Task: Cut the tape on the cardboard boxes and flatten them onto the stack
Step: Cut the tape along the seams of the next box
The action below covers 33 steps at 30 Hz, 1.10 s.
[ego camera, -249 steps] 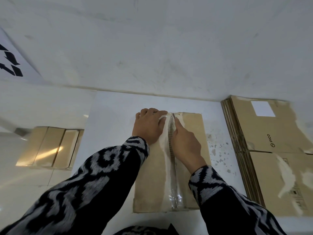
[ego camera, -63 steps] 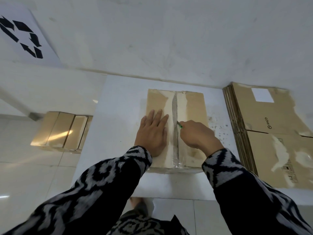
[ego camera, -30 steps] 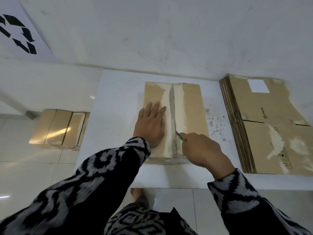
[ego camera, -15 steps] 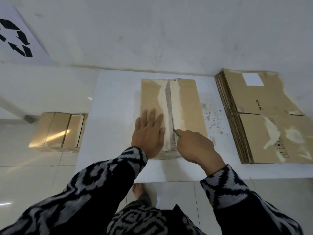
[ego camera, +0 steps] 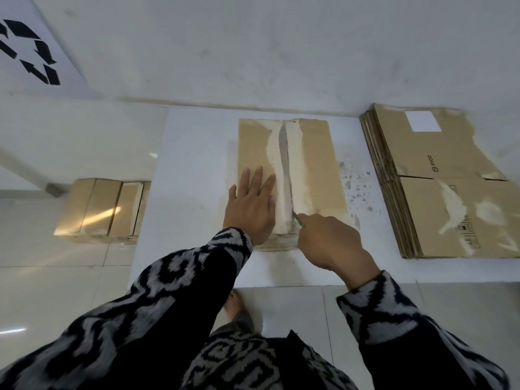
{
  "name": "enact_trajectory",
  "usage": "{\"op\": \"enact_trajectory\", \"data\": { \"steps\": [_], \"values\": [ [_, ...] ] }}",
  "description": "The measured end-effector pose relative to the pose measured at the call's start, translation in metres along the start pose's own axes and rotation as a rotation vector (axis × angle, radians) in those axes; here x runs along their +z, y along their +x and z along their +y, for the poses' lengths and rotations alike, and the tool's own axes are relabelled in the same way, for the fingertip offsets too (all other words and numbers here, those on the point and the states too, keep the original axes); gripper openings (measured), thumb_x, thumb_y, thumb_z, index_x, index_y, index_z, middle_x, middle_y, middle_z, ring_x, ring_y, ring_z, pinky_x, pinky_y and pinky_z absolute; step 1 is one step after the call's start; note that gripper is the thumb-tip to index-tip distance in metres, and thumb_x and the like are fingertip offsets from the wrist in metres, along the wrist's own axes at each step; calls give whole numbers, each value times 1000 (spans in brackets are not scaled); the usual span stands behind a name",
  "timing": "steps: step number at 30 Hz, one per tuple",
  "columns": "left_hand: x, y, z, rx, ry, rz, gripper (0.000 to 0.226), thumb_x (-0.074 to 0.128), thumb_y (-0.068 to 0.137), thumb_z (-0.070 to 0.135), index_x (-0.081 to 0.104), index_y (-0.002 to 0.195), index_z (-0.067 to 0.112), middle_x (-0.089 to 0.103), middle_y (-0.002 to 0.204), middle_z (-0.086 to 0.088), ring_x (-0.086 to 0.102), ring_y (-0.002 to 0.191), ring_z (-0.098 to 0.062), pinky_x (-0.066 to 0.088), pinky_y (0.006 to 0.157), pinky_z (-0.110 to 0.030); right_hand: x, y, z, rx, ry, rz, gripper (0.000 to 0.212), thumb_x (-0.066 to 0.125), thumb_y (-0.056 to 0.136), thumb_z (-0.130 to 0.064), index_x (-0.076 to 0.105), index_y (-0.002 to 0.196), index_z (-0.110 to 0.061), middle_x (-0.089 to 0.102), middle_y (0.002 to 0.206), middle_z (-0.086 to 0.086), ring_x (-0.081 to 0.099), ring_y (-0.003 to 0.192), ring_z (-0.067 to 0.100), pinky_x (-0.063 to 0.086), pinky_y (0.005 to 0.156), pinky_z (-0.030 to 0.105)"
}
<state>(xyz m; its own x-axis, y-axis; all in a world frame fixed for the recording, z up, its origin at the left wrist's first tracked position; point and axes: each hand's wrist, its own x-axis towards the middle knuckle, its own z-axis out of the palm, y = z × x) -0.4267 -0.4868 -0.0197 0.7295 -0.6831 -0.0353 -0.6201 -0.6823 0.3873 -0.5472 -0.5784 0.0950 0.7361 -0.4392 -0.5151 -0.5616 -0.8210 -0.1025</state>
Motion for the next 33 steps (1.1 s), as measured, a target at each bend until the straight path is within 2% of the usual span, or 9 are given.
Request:
{"op": "enact_trajectory", "data": {
  "steps": [5,10,14,19,24,26,29,30,33],
  "values": [
    [-2,-1,2,-4,-1,8,52,18,104,35,16,156,29,1,166,2,-5,152,-23,12,121,-50,5,-8,-2,-9,-19,33,34,35,93,-11,54,120,-19,53,89,-3,49,77,20,28,51,27],
    [-2,-3,4,-9,0,4,52,18,105,36,15,156,29,0,166,3,-6,152,-23,12,121,-49,10,-14,0,17,-12,13,40,35,95,-14,51,131,-20,61,112,1,49,84,21,31,57,29],
    [-2,-2,3,-12,-4,0,52,16,104,36,15,156,30,0,166,3,-7,152,-22,11,121,-49,17,-19,1,19,-6,14,40,34,96,-16,50,133,-20,60,112,1,48,85,21,31,59,28],
    [-3,-4,4,-7,10,1,52,18,104,36,16,156,30,1,166,4,-6,152,-22,11,121,-49,26,-29,2,21,20,6,46,34,96,-15,46,140,-24,60,125,-1,57,107,23,35,72,30],
    [-5,-4,6,-13,12,-13,51,18,105,35,17,156,31,3,166,4,-4,152,-22,11,121,-50,20,-52,16,-8,105,59,49,31,100,-19,38,147,-33,59,113,-5,56,99,20,42,74,30],
    [-6,-4,6,-6,0,-26,51,19,105,35,19,155,30,3,166,3,-3,152,-23,14,120,-50,19,-64,28,-24,186,119,48,29,102,-23,37,148,-37,54,98,-7,53,84,16,38,63,29],
    [-17,-4,3,44,-151,-61,47,27,106,32,30,152,25,10,165,-1,-1,152,-26,18,119,-50,23,-59,44,10,473,186,47,28,104,-30,35,150,-36,62,94,-5,54,71,14,36,55,31],
    [-23,-6,-1,63,-211,-85,45,31,106,32,35,150,23,13,165,-2,0,152,-26,18,119,-50,25,-52,48,21,564,218,44,29,103,-30,41,145,-33,63,92,-2,56,70,16,38,55,33],
    [-35,-19,-17,139,-230,-200,51,45,101,44,38,149,25,16,164,3,1,152,-20,17,121,-48,34,-24,54,47,738,341,29,32,102,-31,60,107,-29,65,79,5,61,72,30,51,66,47]
  ]
}}
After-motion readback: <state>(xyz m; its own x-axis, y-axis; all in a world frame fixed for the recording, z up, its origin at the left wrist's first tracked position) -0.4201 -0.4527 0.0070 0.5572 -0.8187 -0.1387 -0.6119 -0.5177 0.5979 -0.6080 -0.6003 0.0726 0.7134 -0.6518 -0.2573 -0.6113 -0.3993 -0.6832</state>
